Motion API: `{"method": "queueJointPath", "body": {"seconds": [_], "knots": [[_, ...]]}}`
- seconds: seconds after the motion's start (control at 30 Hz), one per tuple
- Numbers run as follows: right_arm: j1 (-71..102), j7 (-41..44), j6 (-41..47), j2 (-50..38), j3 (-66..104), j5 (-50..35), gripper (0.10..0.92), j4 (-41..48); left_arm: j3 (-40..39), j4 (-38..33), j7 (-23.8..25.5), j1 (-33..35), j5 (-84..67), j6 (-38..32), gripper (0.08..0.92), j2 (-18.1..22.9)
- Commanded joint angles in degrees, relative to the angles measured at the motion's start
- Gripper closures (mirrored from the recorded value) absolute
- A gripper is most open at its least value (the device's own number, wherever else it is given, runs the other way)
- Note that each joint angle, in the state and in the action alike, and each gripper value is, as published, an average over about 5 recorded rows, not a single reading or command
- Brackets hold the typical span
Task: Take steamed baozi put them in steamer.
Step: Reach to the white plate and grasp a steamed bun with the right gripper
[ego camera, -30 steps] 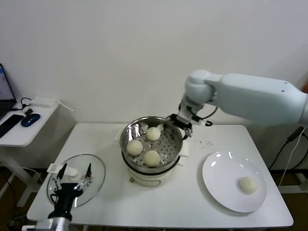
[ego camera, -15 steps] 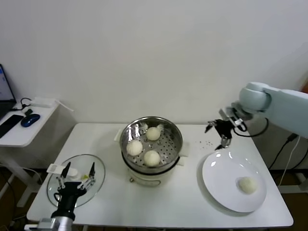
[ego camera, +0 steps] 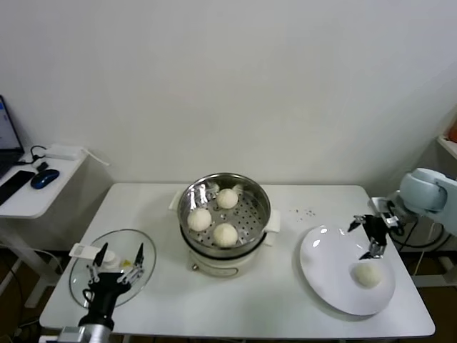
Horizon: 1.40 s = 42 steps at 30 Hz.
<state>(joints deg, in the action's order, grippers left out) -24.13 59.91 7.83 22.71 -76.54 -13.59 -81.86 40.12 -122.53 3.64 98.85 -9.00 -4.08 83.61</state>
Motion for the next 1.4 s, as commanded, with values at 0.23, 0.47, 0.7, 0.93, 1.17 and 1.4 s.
{"method": "queueJointPath", "body": {"seconds": [0.23,0.47,0.7,0.93,1.17,1.4], "knots": [[14.3,-0.8,0.7,-2.0,7.0,7.7,0.203,4.2,-0.3,-1.4,-0.1,0.1,-0.1,0.7,0.177,0.9],[15.8,-1.6,0.8,0.1,7.4,7.9,0.203,6.2,-0.1,-0.3,-0.1,0.6,-0.2,0.1,0.177,0.8],[16.5,-2.6,0.8,2.5,7.7,7.9,0.203,7.8,0.2,0.1,-0.1,0.5,-0.4,0.1,0.177,0.7],[17.1,-2.6,0.9,3.6,7.7,8.2,0.203,8.1,0.3,0.3,-0.1,0.3,-0.5,0.1,0.177,0.7],[17.3,-2.3,1.0,3.8,7.8,8.3,0.203,8.2,0.2,0.4,-0.1,0.1,-0.6,0.2,0.177,0.6],[17.0,-1.6,0.9,3.8,7.8,8.5,0.25,8.5,0.2,0.4,-0.2,0.0,-0.6,0.3,0.177,0.7]]}}
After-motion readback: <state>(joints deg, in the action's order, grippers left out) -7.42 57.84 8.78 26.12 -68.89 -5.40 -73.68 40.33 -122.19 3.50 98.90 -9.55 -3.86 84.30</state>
